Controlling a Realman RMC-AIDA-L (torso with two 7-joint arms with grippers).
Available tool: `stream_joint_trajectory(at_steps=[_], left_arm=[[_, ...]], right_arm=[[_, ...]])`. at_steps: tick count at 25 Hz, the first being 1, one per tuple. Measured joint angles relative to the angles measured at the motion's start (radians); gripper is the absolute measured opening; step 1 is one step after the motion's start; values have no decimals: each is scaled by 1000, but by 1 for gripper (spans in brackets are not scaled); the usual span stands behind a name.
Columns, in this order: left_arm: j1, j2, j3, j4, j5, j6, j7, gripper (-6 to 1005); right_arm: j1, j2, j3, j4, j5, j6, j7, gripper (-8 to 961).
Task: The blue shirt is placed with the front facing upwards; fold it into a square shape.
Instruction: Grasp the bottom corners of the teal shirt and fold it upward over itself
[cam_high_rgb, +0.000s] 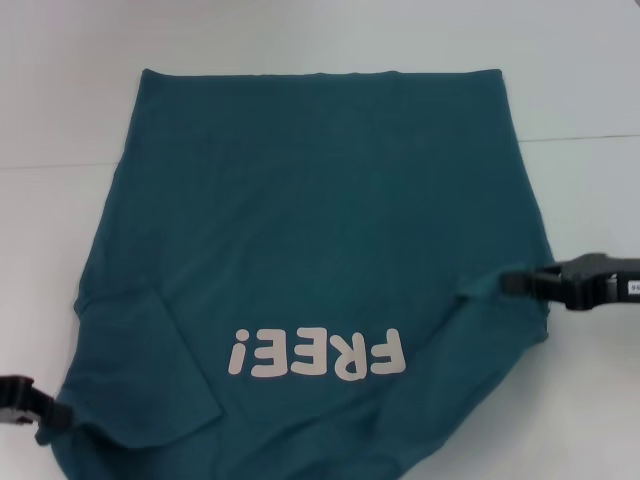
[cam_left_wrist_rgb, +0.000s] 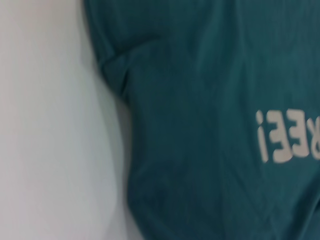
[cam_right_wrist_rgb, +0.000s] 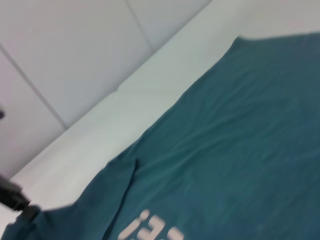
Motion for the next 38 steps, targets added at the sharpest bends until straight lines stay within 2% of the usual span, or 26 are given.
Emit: stream_joint_trajectory(at_steps=[10,15,24,33,38], left_arm=[[-11,25,-75,1,-88,0,0,33],[-35,27,-94,8,-125,-30,2,34],[-70,19,-95,13,-153,-120,3,34],[-94,3,-89,13,-186,-232,3,35],[-108,-14,-86,12,-195,-322,3,36]], right_arm=[[-11,-9,18,6,88,104,0,34],[-11,-6,19,9,113,149,-2,35],[-14,-4,33,11,165,200,-13,34],[-26,-8,111,10,189,238,-15,34],[-32,-1,113,11,217,260,-25,35]])
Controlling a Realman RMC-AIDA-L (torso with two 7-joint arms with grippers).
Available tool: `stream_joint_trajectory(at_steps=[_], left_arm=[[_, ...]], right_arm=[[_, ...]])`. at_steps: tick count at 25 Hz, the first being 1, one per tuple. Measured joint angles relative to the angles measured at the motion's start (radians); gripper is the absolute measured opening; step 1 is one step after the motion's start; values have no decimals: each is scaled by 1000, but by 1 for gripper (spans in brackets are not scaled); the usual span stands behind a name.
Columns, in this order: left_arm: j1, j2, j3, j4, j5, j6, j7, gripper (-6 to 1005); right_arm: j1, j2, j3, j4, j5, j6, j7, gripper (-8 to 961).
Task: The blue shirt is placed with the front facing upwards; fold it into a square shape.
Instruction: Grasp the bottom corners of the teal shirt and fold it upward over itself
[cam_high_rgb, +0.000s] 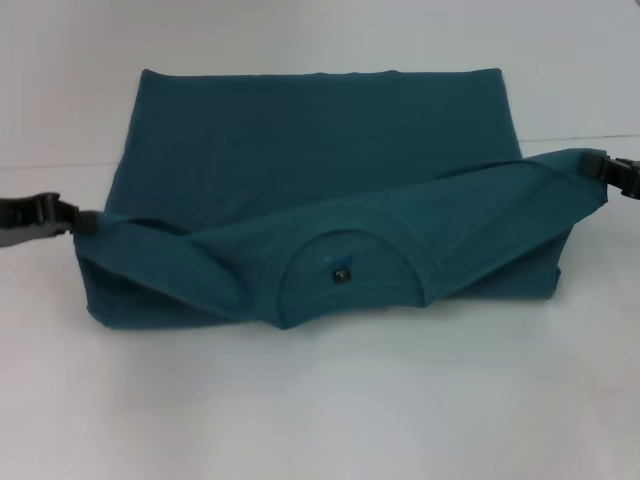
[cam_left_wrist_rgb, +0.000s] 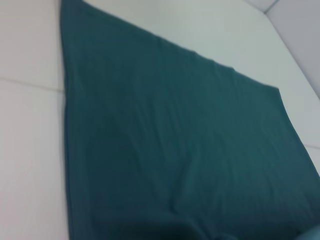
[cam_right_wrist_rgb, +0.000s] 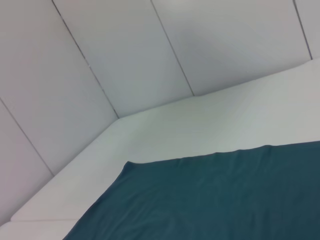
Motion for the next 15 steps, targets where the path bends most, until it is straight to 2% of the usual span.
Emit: stream_joint_trajectory(at_steps=[8,15], left_arm=[[-33,-23,47,2,-5,-100,9,36],[-55,-36,94,3,-6,-177,17,37]], right_arm=[[1,17,1,13,5,48,-9,35],[24,20,-5,45,6,115,-41,34]])
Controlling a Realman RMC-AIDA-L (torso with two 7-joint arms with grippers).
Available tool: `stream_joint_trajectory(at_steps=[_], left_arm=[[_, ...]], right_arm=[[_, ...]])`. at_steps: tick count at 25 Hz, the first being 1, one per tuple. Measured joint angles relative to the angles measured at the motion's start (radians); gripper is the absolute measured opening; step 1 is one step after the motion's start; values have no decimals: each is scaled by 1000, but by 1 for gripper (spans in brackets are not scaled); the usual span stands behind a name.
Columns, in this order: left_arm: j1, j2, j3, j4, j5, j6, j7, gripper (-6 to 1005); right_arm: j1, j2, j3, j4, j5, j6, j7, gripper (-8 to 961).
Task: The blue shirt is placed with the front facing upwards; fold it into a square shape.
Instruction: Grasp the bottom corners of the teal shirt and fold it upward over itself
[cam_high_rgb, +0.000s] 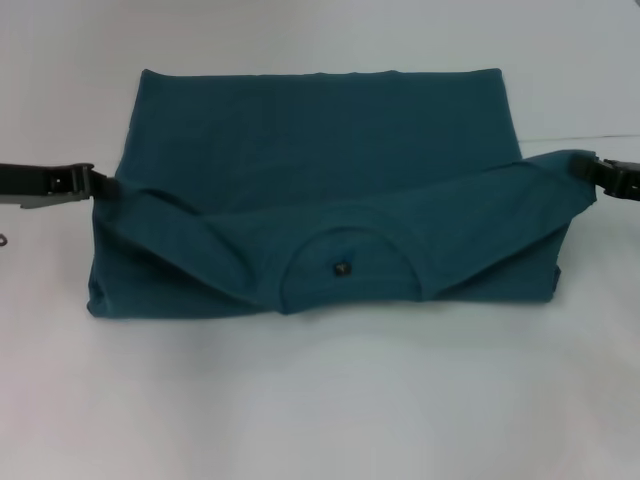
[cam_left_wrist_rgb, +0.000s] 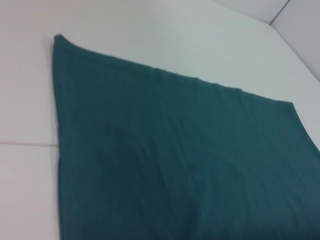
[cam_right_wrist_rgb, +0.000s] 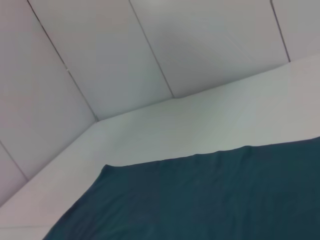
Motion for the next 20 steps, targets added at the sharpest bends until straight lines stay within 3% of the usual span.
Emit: stream_joint_trajectory(at_steps=[12,20], left_arm=[[-11,-41,2,0,-3,-134,58,38],[-33,-53,13,3,-4,-195,81,38]], right_arm=[[43,4,-7,46,40,104,-79,35],[75,8,-8,70,48,155,-114,35]])
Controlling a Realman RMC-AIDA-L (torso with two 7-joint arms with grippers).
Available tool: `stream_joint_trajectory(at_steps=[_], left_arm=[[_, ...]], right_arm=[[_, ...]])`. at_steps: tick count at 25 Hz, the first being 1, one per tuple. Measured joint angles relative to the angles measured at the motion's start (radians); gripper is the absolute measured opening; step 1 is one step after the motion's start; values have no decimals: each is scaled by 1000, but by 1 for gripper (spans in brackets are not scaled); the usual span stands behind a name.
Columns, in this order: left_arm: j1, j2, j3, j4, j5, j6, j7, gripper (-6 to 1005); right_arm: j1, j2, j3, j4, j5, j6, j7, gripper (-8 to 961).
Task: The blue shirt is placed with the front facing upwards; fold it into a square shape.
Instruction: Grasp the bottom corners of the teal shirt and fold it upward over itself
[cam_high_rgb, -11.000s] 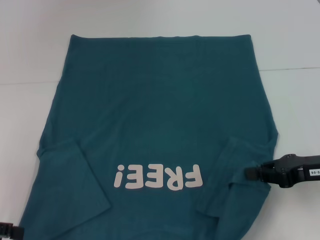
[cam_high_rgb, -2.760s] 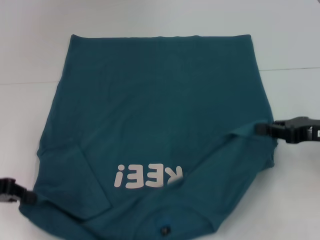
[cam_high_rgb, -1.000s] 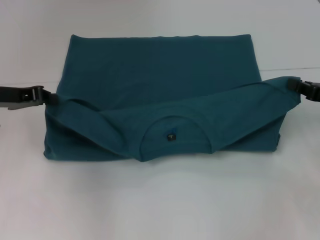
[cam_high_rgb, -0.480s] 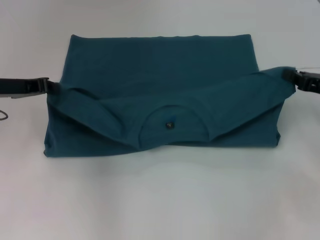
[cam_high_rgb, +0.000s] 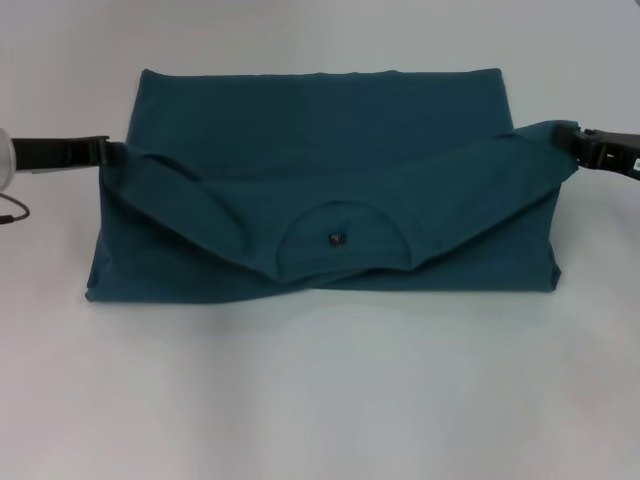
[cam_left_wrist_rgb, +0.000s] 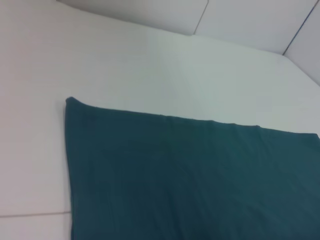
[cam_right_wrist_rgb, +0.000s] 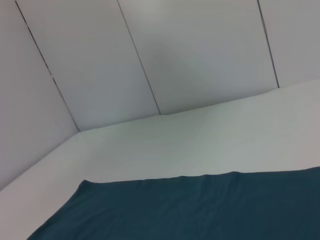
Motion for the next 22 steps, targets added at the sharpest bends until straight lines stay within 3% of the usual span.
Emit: stream_joint_trajectory(at_steps=[7,22], left_arm=[[-9,-22,0,-1,0,-67,19,39],[-25,-43,27,5,-53,-157,74,40]], right_arm=[[19,6,0,2,3,44,-15,34],[29,9,0,20,55,100,-60,34]])
